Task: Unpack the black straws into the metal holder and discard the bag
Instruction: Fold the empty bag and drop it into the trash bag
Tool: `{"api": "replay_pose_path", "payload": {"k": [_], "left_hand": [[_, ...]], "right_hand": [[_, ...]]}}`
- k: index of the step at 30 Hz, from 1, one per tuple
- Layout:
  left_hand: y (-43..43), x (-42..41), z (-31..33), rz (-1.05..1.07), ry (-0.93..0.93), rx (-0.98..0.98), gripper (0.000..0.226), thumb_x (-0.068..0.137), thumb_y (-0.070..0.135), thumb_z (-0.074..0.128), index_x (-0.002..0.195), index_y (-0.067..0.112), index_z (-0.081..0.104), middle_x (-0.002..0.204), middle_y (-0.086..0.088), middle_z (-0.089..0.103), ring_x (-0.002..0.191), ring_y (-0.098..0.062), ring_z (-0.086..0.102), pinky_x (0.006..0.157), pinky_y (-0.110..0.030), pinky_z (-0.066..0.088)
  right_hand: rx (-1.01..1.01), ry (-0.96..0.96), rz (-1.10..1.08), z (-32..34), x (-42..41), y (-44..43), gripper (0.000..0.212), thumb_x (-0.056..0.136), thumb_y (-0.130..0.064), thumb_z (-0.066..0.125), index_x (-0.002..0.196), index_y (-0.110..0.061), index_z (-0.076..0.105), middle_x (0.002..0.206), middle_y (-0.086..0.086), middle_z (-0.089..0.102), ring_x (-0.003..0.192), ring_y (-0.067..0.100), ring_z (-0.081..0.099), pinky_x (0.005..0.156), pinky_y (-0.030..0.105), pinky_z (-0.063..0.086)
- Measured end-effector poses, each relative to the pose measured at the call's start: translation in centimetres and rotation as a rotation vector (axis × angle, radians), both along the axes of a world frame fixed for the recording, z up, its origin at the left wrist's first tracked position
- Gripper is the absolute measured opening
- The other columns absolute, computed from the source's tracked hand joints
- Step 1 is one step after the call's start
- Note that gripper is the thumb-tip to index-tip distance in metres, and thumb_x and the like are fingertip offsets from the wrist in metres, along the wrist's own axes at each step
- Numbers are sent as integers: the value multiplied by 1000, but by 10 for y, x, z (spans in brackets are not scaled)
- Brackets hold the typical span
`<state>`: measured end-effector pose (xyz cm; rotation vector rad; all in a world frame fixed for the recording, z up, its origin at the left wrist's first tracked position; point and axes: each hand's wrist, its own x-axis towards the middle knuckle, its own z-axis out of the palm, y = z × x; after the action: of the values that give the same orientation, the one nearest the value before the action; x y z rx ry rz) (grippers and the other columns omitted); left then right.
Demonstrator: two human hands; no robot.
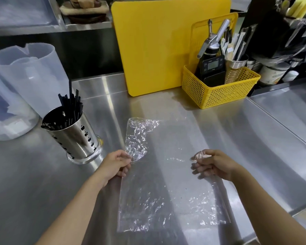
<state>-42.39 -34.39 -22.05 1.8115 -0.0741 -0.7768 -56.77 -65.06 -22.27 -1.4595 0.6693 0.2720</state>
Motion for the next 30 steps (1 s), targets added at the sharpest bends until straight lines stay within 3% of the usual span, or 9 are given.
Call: {"api": "replay_pose_path", "payload": {"k": [5, 8, 11, 17, 20, 23, 26, 28, 30], "left_hand": [[1, 2, -2, 84, -51, -152, 30, 86, -11, 49, 77, 10, 68, 60, 0, 66, 57, -14, 53, 51, -16, 51], [-5, 1, -5, 160, -46, -168, 38, 82, -19, 46, 61, 6, 66, 52, 4, 66, 53, -13, 56, 50, -18, 50], [-9, -1, -8, 212, -47, -185, 53, 78, -24, 37, 45, 9, 62, 69, -3, 69, 66, -18, 60, 59, -28, 50], [-5, 0, -4, 190, 190, -394, 20, 96, 17, 40, 106, 18, 57, 93, -11, 66, 68, -22, 66, 55, -36, 57], [-6, 0, -8, 179, 211, -336, 36, 85, 6, 58, 118, 15, 48, 99, -11, 65, 78, -26, 63, 71, -44, 55], [-9, -3, -6, 138, 78, -212, 54, 75, -13, 62, 122, 9, 45, 95, -10, 63, 67, -26, 59, 64, -35, 50], [-13, -1, 4, 95, -29, -173, 48, 76, -16, 60, 112, 13, 49, 100, -13, 60, 73, -21, 59, 59, -29, 49], [-17, 2, 13, 25, -67, -177, 46, 76, -16, 60, 106, 19, 50, 104, -11, 60, 80, -18, 60, 62, -26, 52], [-22, 4, 22, -68, -87, -218, 45, 76, -17, 59, 101, 20, 51, 100, -6, 62, 79, -16, 60, 58, -20, 52]], "right_hand": [[94, -78, -121, -2, -6, -6, 17, 84, 10, 51, 91, 3, 63, 86, 33, 68, 76, 47, 67, 55, 43, 59], [131, -109, -154, -4, -8, -6, 29, 80, 19, 44, 67, 4, 65, 78, 28, 71, 67, 39, 70, 48, 34, 57], [153, -134, -199, -4, -8, -5, 40, 80, 23, 38, 53, 3, 60, 70, 25, 71, 60, 35, 70, 45, 36, 56], [210, -142, -240, 0, -6, -6, 25, 88, 8, 36, 85, -2, 58, 81, 27, 71, 63, 37, 68, 51, 41, 57], [165, -175, -241, 0, -2, -3, 33, 79, 16, 34, 93, 2, 60, 80, 19, 74, 66, 29, 70, 54, 29, 54], [-145, -240, -266, 5, 5, -1, 36, 70, 16, 39, 84, -3, 66, 67, 0, 72, 68, 17, 62, 49, 15, 44], [-490, -303, -116, 22, 15, -3, 32, 76, 13, 51, 95, -8, 67, 98, 8, 65, 97, 21, 55, 66, 11, 46], [-553, -289, 115, 38, 21, 1, 33, 80, 7, 60, 107, -13, 64, 109, 7, 62, 102, 18, 55, 73, 10, 48], [-488, -205, 373, 49, 29, 10, 41, 80, 2, 64, 112, -22, 58, 115, 6, 62, 107, 17, 57, 89, 22, 48]]}}
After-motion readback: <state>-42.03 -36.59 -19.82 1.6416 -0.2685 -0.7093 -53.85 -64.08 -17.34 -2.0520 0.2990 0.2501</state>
